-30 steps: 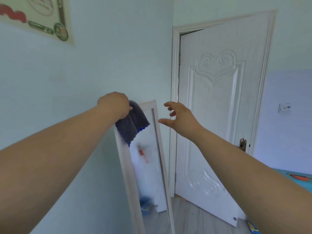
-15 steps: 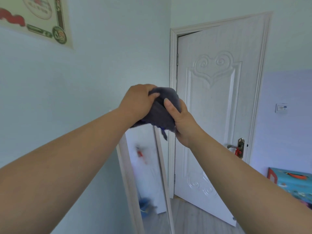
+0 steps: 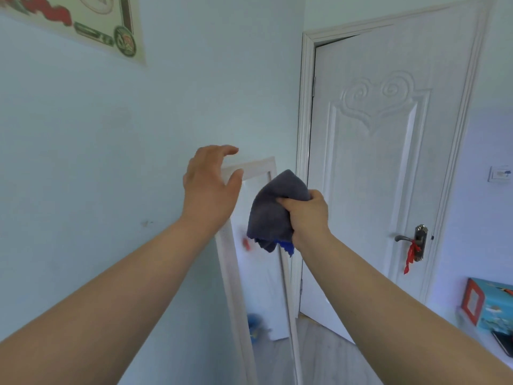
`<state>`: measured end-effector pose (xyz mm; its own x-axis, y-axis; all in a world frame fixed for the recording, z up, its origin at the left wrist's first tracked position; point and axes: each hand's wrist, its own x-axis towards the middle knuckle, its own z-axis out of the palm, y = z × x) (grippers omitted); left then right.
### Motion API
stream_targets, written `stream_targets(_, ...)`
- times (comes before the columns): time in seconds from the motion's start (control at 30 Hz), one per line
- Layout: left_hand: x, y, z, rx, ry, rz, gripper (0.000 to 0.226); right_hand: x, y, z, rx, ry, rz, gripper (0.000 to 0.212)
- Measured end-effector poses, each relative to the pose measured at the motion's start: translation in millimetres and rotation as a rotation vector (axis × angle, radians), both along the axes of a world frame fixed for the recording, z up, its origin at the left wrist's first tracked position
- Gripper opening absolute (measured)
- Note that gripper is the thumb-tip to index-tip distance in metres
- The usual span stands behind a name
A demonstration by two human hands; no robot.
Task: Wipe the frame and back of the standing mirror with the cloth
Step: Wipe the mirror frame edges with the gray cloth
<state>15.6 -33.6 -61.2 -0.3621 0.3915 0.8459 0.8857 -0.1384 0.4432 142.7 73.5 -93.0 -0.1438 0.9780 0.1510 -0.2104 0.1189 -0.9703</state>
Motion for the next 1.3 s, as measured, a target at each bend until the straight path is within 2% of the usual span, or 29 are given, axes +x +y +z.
stream_targets(0.07, -17, 0, 0, 0.049, -0.146, 0.03, 0.047, -11, -1, 4, 0.15, 0.026, -0.096, 0.023)
stream_targets(0.17, -29, 7, -6, -0.013, -0.377, -0.116, 0.061, -35, -5, 16, 0.375, -0.027, -0.196, 0.016)
stream_targets(0.3, -34, 20, -20, -0.124, -0.474, -0.265, 0.057, -69, -22, 10, 0.571, -0.101, -0.149, 0.014)
stream_targets(0.37, -35, 26, -25, -0.106, -0.527, -0.307, 0.044, -74, -31, -4, 0.575, -0.077, -0.075, 0.022)
stream_targets(0.53, -40, 35, -39, -0.021, -0.473, -0.327, 0.021, -68, -34, -50, 0.523, -0.064, 0.08, 0.046)
stream_targets(0.67, -33, 40, -49, 0.061, -0.47, -0.332, 0.024, -62, -36, -79, 0.558, -0.069, 0.086, 0.028)
stream_targets(0.77, -31, 41, -53, 0.101, -0.49, -0.364, 0.01, -70, -35, -77, 0.602, -0.051, 0.055, 0.013)
stream_targets(0.9, -35, 44, -57, 0.103, -0.477, -0.347, 0.006, -88, -14, -68, 0.644, -0.109, -0.027, 0.013)
stream_targets(1.0, -37, 47, -58, 0.119, -0.467, -0.326, 0.003, -97, 7, -68, 0.7, -0.128, -0.081, 0.027)
stream_targets(1.07, -37, 46, -57, 0.114, -0.45, -0.298, 0.01, -103, 23, -66, 0.719, -0.138, -0.101, 0.037)
stream_targets(1.17, -39, 46, -57, 0.111, -0.425, -0.272, 0.005, -111, 59, -58, 0.607, -0.193, -0.162, 0.043)
stream_targets(1.3, -38, 46, -58, 0.114, -0.404, -0.238, 0.006, -114, 112, -41, 0.464, -0.337, -0.187, 0.037)
